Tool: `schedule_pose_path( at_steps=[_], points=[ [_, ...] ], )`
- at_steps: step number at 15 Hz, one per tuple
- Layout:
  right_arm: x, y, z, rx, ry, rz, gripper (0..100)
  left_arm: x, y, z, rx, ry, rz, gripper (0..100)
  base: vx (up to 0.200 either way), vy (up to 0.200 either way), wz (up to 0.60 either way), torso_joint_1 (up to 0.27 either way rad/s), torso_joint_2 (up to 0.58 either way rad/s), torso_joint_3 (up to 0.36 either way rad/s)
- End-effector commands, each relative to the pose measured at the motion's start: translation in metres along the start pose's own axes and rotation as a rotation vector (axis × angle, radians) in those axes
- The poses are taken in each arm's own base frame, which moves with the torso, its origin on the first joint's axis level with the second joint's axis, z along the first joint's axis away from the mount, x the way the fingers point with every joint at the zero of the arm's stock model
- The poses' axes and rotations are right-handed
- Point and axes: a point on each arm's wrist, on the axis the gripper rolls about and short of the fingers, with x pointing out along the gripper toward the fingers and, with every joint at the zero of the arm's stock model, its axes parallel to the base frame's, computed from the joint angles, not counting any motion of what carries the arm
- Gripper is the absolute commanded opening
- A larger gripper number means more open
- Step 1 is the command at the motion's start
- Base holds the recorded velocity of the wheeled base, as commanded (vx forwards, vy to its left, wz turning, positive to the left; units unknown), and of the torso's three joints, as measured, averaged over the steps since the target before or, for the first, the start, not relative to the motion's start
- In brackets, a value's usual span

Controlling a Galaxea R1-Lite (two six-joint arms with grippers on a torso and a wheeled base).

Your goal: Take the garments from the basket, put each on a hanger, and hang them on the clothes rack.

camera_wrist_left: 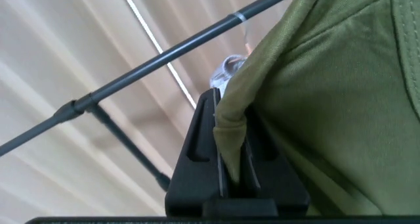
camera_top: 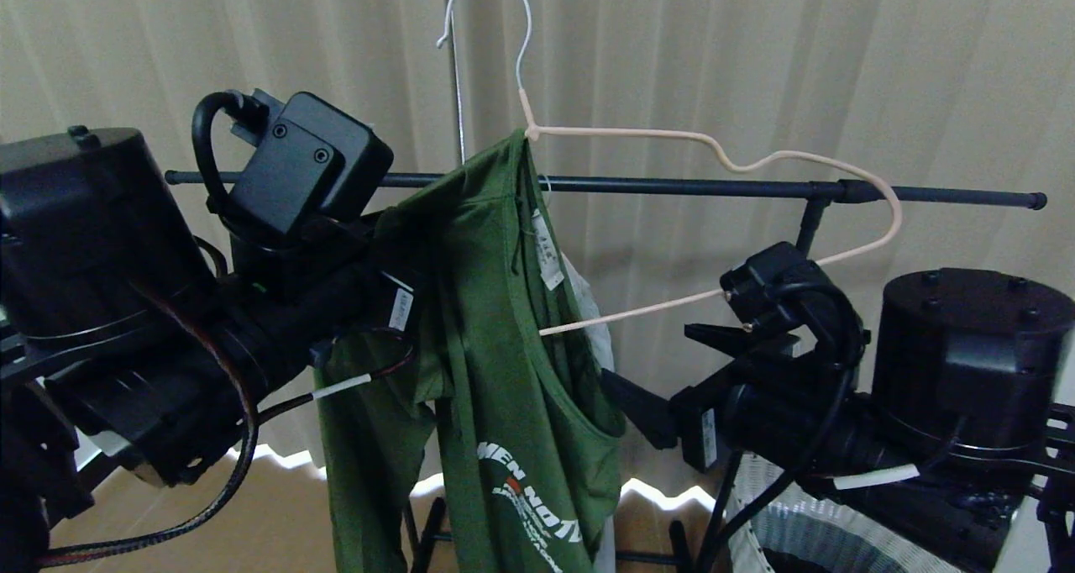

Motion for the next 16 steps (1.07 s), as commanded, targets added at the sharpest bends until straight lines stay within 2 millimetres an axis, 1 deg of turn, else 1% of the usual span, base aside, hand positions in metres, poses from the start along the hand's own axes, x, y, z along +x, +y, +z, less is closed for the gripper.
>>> schedule_pose_path(
  at_steps=[1,5,7,9,11,13,14,16],
  points=[
    [0.016,0.005,-0.009,-0.012,0.042,0.001,100,0.000,-0.001,0.003,-0.004,-0.012,-0.004,0,0.000,0.000,0.00,0.000,0.00,0.000],
    [0.020,0.010,-0.020,-0.029,0.084,0.000,100,0.000,-0.002,0.011,-0.032,-0.036,-0.008,0,0.000,0.000,0.00,0.000,0.00,0.000],
    [0.013,0.006,-0.030,-0.038,0.114,-0.015,100,0.000,0.001,0.011,-0.034,-0.036,0.004,0,0.000,0.000,0.00,0.000,0.00,0.000],
    [-0.002,-0.002,-0.036,-0.037,0.119,-0.044,100,-0.001,0.008,0.007,-0.032,-0.024,0.029,0,0.000,0.000,0.00,0.000,0.00,0.000],
    [-0.016,-0.023,-0.039,-0.016,0.117,-0.104,100,-0.005,0.012,-0.007,-0.022,0.021,0.041,0,0.000,0.000,0.00,0.000,0.00,0.000],
    [-0.026,-0.039,-0.036,0.007,0.094,-0.162,100,-0.015,0.012,-0.022,-0.007,0.066,0.038,0,0.000,0.000,0.00,0.000,0.00,0.000],
    [-0.029,-0.050,-0.031,0.025,0.073,-0.201,100,-0.021,0.013,-0.030,0.009,0.090,0.036,0,0.000,0.000,0.00,0.000,0.00,0.000],
    [-0.029,-0.063,-0.027,0.045,0.060,-0.258,100,-0.029,0.016,-0.042,0.036,0.129,0.045,0,0.000,0.000,0.00,0.000,0.00,0.000]
  ],
)
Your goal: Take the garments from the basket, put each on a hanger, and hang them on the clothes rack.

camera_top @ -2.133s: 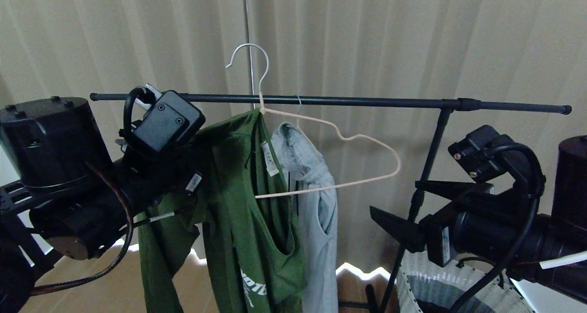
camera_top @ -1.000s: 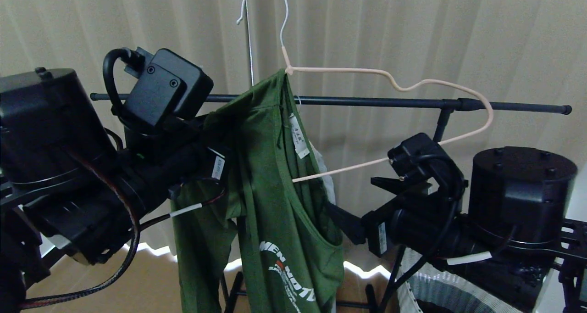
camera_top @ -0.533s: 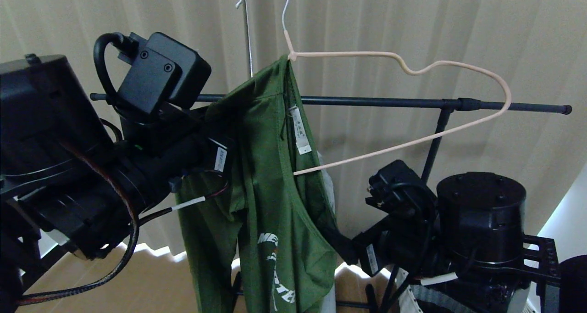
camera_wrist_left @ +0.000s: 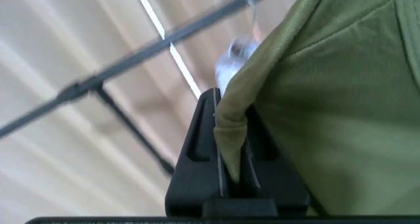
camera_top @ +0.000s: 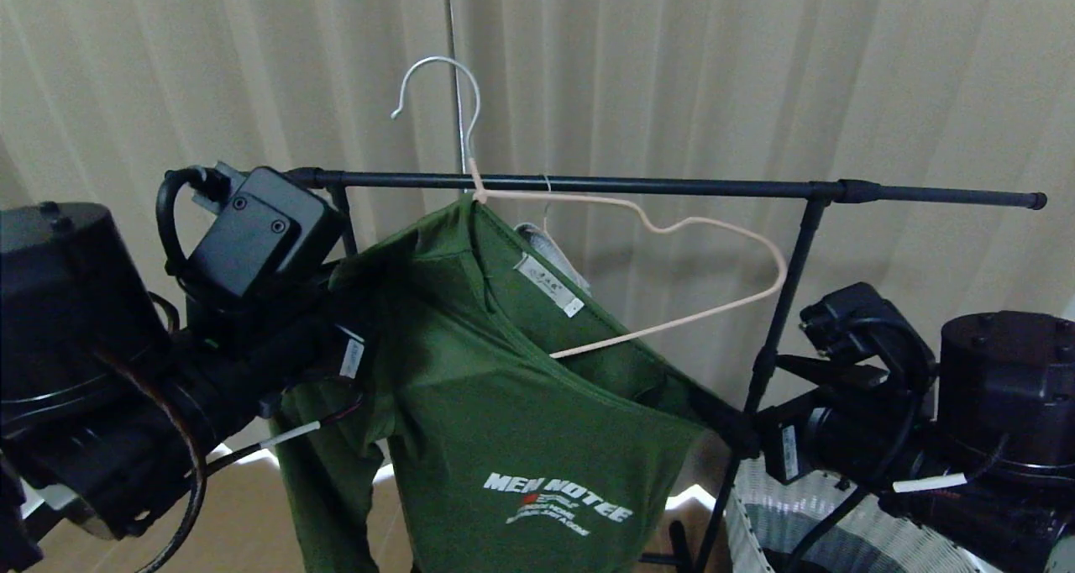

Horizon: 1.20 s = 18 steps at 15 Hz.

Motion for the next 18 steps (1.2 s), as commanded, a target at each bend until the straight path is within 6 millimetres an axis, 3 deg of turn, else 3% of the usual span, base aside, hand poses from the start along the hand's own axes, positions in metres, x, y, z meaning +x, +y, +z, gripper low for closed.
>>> schedule_pose_path(
  at_steps=[1,5,10,12,18],
  points=[
    [-0.003,-0.014,0.010,0.035,-0.043,-0.051,100,-0.009,0.005,-0.015,0.027,0.043,0.019,0,0.000,0.000,0.00,0.000,0.00,0.000],
    [0.000,-0.021,0.030,0.061,-0.098,-0.081,100,-0.018,0.003,-0.037,0.117,0.114,0.004,0,0.000,0.000,0.00,0.000,0.00,0.000],
    [0.001,-0.026,0.041,0.026,-0.132,-0.105,100,-0.023,0.011,-0.045,0.185,0.139,0.028,0,0.000,0.000,0.00,0.000,0.00,0.000],
    [-0.002,-0.026,0.045,-0.010,-0.148,-0.095,100,-0.022,0.011,-0.044,0.185,0.128,0.011,0,0.000,0.000,0.00,0.000,0.00,0.000],
    [-0.021,0.004,0.049,-0.245,-0.208,0.136,100,-0.003,0.015,-0.024,0.152,0.033,0.064,0,0.000,0.000,0.00,0.000,0.00,0.000]
  ],
)
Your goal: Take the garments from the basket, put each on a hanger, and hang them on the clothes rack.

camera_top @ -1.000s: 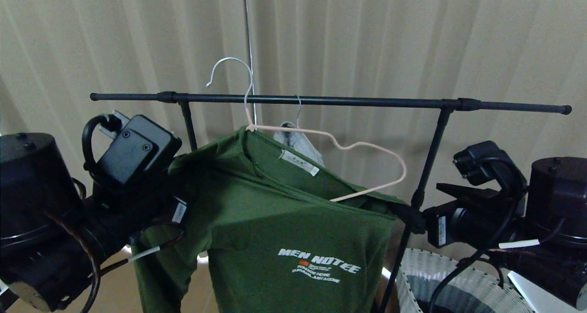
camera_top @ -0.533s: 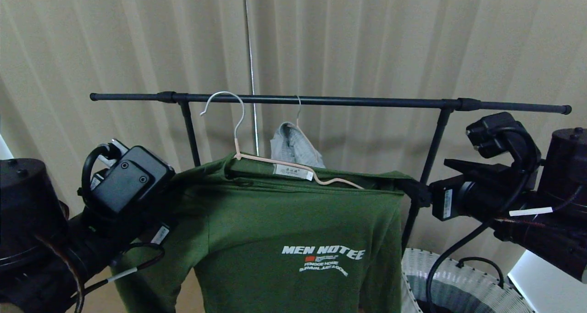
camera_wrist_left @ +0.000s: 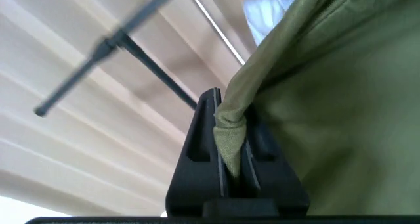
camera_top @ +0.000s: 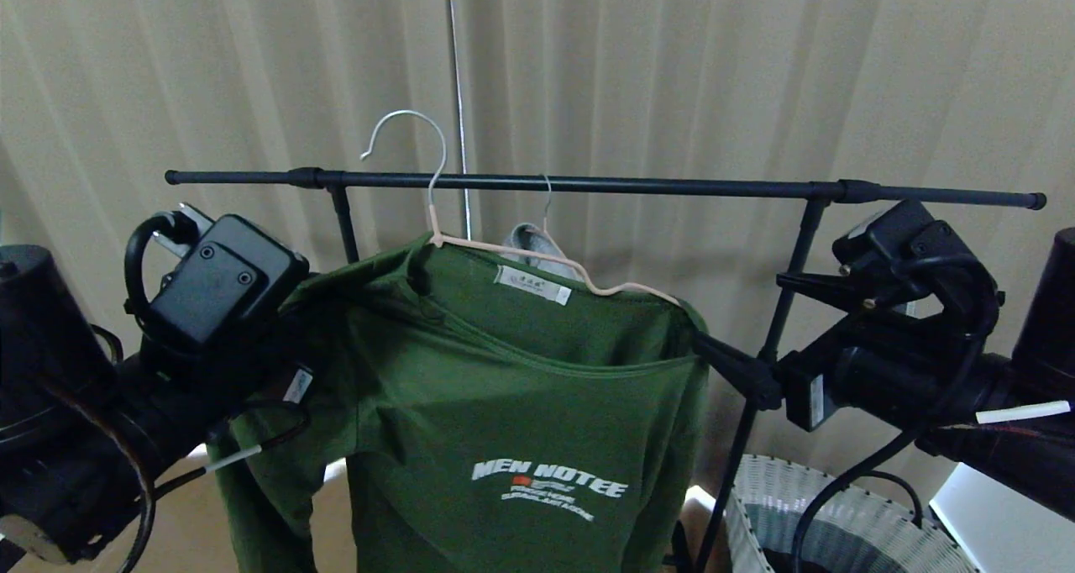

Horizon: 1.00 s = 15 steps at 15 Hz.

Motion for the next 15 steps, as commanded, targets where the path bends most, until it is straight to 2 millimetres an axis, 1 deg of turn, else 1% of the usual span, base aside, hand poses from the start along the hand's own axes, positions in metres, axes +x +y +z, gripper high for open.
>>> schedule_pose_path(
  at_steps=[1,4,5,6,7,9,10,13,15],
  points=[
    [-0.003,0.004,0.004,-0.044,-0.027,0.041,100,0.008,-0.005,0.001,0.004,-0.009,-0.009,0,0.000,0.000,0.00,0.000,0.00,0.000],
    [-0.002,0.003,0.013,-0.080,-0.058,0.042,100,0.008,-0.010,0.003,0.008,-0.022,-0.032,0,0.000,0.000,0.00,0.000,0.00,0.000],
    [0.000,0.005,0.021,-0.113,-0.080,0.051,100,0.006,-0.012,0.005,0.015,-0.053,-0.072,0,0.000,0.000,0.00,0.000,0.00,0.000],
    [0.001,0.007,0.022,-0.123,-0.086,0.057,100,0.005,-0.013,0.006,0.023,-0.064,-0.083,0,0.000,0.000,0.00,0.000,0.00,0.000],
    [0.006,0.012,0.024,-0.137,-0.086,0.072,100,0.004,-0.016,0.008,0.036,-0.076,-0.097,0,0.000,0.000,0.00,0.000,0.00,0.000],
    [0.016,0.022,0.036,-0.147,-0.115,0.097,100,0.002,-0.022,0.011,0.047,-0.111,-0.138,0,0.000,0.000,0.00,0.000,0.00,0.000],
    [0.020,0.024,0.041,-0.147,-0.126,0.100,100,0.004,-0.022,0.012,0.058,-0.114,-0.140,0,0.000,0.000,0.00,0.000,0.00,0.000],
    [0.020,0.031,0.042,-0.167,-0.090,0.132,100,0.016,-0.027,0.014,0.058,-0.120,-0.135,0,0.000,0.000,0.00,0.000,0.00,0.000],
    [0.023,0.032,0.044,-0.167,-0.089,0.129,100,0.017,-0.029,0.014,0.048,-0.155,-0.116,0,0.000,0.000,0.00,0.000,0.00,0.000]
  ],
)
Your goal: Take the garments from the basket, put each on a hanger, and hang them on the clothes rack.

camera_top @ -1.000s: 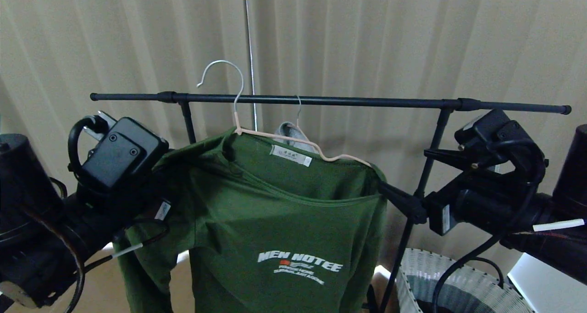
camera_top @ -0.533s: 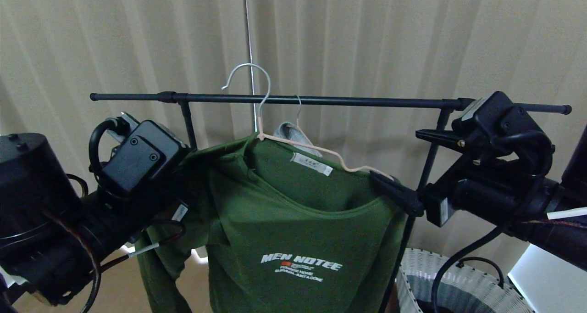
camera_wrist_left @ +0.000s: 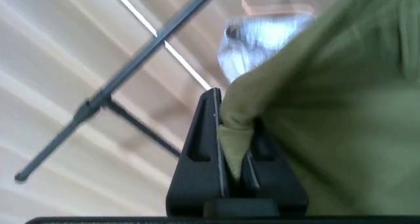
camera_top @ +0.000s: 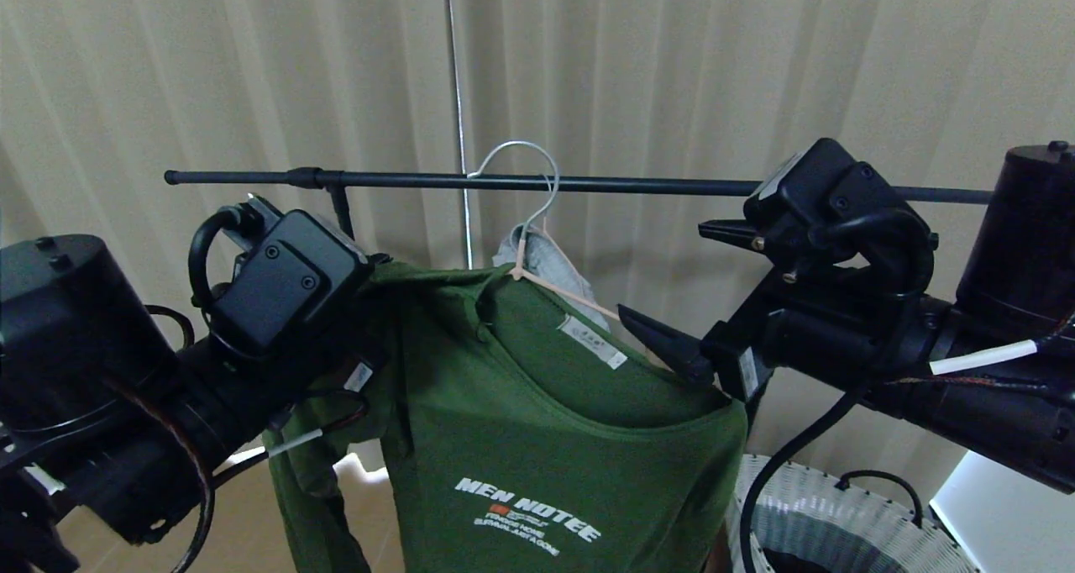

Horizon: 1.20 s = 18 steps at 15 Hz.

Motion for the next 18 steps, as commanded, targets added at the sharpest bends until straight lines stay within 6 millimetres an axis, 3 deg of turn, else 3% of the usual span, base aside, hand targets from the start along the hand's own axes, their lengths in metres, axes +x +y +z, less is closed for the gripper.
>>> schedule_pose_path(
  at_steps=[1,9,18],
  points=[
    [0.008,0.003,-0.001,-0.003,0.010,0.005,100,-0.001,-0.010,-0.006,0.010,0.008,-0.028,0,0.000,0.000,0.00,0.000,0.00,0.000],
    [0.007,0.004,-0.003,-0.004,0.017,0.010,100,0.002,0.005,-0.018,0.009,0.063,0.050,0,0.000,0.000,0.00,0.000,0.00,0.000],
    [0.022,0.016,-0.014,-0.018,0.068,0.025,100,-0.007,-0.003,-0.008,-0.002,-0.019,0.029,0,0.000,0.000,0.00,0.000,0.00,0.000]
  ],
)
